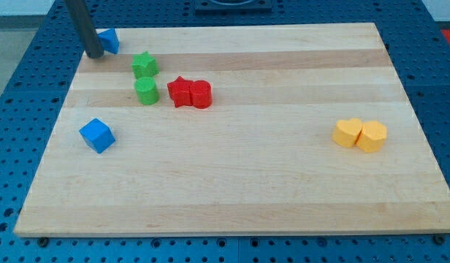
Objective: Move the green star towards the top center
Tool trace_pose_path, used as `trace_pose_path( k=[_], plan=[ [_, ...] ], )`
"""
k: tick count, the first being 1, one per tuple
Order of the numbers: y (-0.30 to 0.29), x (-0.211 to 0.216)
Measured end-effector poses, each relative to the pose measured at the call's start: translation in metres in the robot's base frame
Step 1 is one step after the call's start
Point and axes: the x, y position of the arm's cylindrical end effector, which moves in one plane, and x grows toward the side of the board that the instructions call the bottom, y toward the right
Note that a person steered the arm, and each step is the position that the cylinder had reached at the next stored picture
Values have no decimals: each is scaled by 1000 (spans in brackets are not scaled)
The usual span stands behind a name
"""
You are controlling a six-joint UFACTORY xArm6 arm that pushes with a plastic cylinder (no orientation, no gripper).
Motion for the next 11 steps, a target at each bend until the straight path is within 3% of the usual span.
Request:
trace_pose_path(
  k=[1, 2, 4, 7, 10, 11],
  plan=[
    [-27, 46],
    [-19, 54],
    [109, 31],
    [231, -25],
    [136, 13],
    [135, -11]
  ],
)
